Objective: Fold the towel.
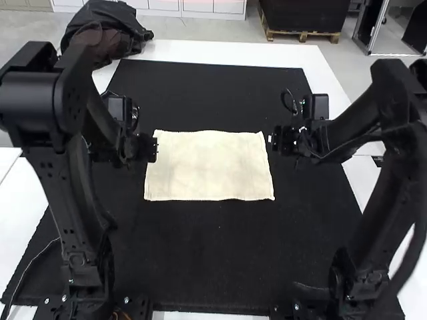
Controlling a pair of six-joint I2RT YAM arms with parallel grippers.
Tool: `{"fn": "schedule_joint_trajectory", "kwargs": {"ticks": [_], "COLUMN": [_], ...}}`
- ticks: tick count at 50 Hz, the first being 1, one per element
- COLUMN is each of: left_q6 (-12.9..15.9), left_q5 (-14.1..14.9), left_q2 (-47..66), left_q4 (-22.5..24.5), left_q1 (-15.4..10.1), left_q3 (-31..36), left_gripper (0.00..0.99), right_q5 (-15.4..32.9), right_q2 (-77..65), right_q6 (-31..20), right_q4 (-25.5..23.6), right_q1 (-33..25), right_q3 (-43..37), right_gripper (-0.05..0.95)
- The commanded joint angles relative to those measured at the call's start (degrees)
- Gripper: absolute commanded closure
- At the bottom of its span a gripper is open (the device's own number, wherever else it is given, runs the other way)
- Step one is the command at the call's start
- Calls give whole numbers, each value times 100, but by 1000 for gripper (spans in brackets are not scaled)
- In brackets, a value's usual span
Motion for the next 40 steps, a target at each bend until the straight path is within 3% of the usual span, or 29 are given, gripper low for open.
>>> {"fn": "schedule_joint_trajectory", "kwargs": {"ticks": [1,40], "left_q6": [-44,70], "left_q5": [99,108], "left_q2": [105,1239], "left_q4": [148,350], "left_q1": [54,36], "left_q3": [214,970], "left_gripper": [38,39], "right_q5": [115,133], "right_q2": [168,1741], "right_q6": [115,115], "right_q4": [185,792], "right_q1": [47,372], "right_q3": [139,798], "right_gripper": [-7,-7]}}
